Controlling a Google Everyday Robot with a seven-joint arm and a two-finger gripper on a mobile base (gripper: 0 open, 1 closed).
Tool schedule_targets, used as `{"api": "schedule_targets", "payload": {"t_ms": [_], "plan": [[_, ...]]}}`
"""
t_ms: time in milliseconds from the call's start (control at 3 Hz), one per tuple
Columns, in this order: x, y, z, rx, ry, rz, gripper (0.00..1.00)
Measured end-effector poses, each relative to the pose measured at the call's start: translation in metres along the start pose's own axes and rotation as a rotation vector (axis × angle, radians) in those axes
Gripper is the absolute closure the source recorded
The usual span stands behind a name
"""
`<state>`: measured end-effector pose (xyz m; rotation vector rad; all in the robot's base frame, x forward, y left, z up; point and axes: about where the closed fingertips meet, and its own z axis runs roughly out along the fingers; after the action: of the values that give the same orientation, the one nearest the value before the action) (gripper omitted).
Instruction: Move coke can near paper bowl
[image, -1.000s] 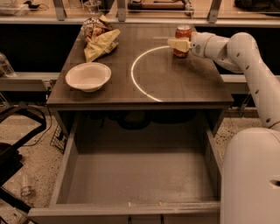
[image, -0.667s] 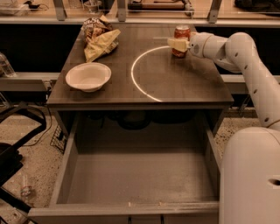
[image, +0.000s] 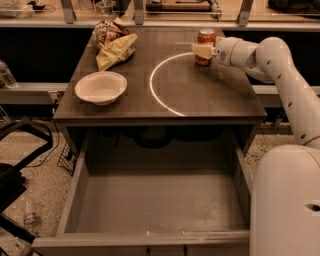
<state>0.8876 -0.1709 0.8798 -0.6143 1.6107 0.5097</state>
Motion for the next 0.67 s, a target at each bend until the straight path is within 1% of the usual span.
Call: {"api": "schedule_targets", "payload": {"t_ms": [333, 667], "plan": [[-0.030, 0.007, -0.011, 0.012, -0.012, -0.021, 1.00], [-0.092, 0.027, -0.050, 0.064, -0.052, -0.095, 1.00]]}}
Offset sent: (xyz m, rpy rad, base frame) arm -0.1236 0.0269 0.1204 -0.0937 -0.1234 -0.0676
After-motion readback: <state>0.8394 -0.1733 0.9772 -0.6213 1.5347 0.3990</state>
